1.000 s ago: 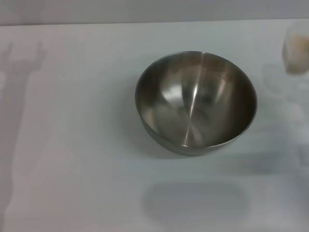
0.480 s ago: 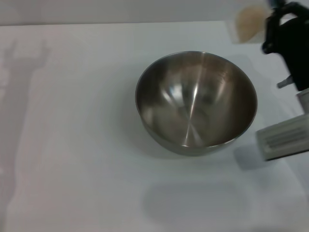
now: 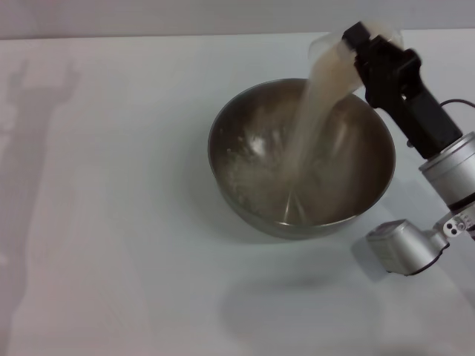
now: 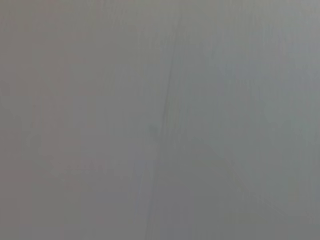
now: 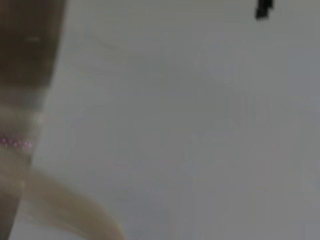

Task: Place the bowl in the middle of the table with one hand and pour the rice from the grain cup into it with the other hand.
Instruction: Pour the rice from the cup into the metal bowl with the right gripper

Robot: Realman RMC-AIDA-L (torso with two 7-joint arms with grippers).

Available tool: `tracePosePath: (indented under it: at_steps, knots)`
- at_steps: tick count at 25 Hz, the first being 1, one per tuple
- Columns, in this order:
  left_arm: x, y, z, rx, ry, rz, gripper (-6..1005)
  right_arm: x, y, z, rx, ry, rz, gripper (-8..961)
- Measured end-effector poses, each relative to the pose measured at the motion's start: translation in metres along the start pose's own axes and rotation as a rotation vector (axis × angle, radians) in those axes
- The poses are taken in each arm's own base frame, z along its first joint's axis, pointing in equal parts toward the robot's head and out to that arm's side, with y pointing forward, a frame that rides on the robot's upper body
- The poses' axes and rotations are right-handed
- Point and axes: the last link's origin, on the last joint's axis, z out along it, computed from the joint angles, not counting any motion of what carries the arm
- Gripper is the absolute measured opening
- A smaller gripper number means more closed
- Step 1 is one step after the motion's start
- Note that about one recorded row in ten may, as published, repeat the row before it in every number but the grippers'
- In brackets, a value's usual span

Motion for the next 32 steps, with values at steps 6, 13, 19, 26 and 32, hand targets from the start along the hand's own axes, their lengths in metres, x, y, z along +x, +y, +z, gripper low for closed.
tracePosePath:
  at_steps: [6,13,19,26,32]
  knots:
    - [0.000,0.000,0.002,0.005,-0.001,-0.004,844,-0.005,0.001,-0.001,-0.002,-0.066,-0.111,18]
    - [-0.001,-0.002,0.003,0.013,-0.019,-0.004,844,-0.009,0.000,0.004,0.021,-0.124,-0.254,17]
    - [-0.001,-0.004,0.001,0.020,-0.026,-0.008,844,-0.013,-0.001,0.004,0.038,-0.164,-0.379,18]
    - [-0.002,-0.005,0.000,0.026,-0.037,-0.009,844,-0.015,-0.003,0.002,0.062,-0.178,-0.439,22]
    - [-0.003,-0.006,-0.002,0.028,-0.040,-0.010,844,-0.013,-0.003,0.000,0.055,-0.151,-0.406,27]
